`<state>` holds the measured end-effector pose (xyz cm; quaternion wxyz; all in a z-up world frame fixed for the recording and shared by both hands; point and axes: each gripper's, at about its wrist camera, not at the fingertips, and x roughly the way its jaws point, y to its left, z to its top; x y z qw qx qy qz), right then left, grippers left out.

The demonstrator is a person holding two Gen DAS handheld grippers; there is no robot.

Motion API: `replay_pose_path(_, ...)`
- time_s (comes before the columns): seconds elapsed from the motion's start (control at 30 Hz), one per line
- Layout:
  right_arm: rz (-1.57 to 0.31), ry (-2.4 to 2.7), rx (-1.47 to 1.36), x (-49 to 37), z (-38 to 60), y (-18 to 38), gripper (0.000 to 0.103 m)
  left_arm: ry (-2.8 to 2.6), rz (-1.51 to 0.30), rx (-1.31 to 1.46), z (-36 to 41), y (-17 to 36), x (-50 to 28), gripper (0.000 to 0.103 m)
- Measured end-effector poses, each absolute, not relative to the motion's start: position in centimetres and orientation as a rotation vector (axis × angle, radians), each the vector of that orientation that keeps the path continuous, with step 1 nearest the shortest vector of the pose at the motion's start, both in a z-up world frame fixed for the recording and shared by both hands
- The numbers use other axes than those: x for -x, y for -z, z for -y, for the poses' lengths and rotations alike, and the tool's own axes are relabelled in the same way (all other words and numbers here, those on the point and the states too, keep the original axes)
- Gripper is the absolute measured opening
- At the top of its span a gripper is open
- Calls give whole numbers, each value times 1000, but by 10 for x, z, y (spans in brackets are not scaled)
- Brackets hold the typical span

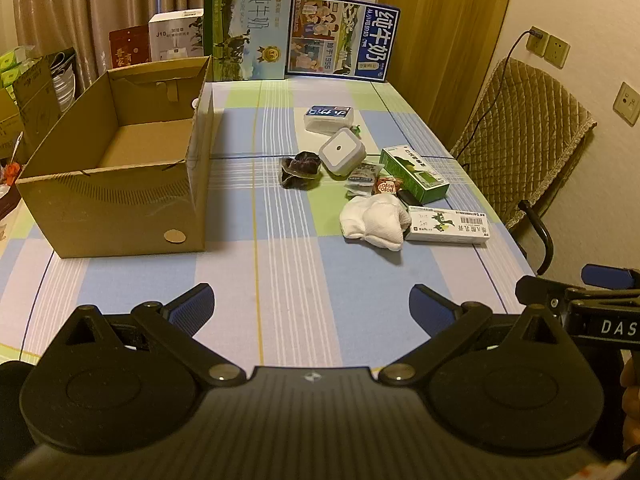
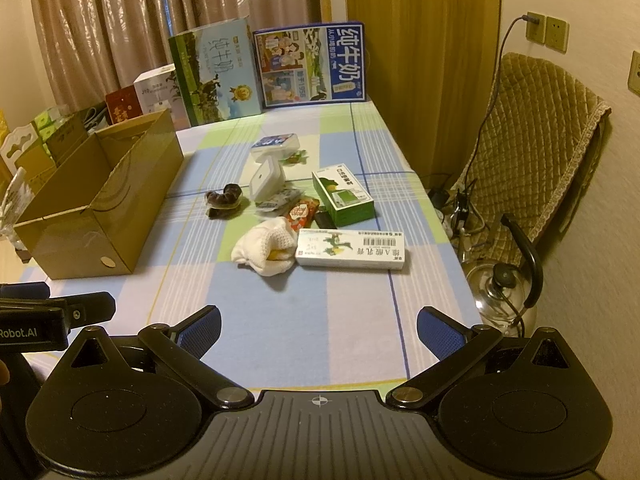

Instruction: Organize objects

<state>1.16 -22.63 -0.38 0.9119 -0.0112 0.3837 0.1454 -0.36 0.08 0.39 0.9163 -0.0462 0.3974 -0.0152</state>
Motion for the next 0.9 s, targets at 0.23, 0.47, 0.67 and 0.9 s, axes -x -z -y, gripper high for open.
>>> replay_pose_path(0.23,-791,-300,23,-12,226,4,101,31,-817,95,-1,-4,3,102)
replay_pose_path(0.47,-792,-300,24,-12,226,4,101,30,-817,95,-2,-3,4,102)
replay_pose_path(0.67,-793,-299,25,-12,226,5,101,29,-821,96,-2,-1,3,102)
replay_pose_path(0.9,-800,-300,40,-12,229,13,101,27,-822,76,-2,2,-1,102)
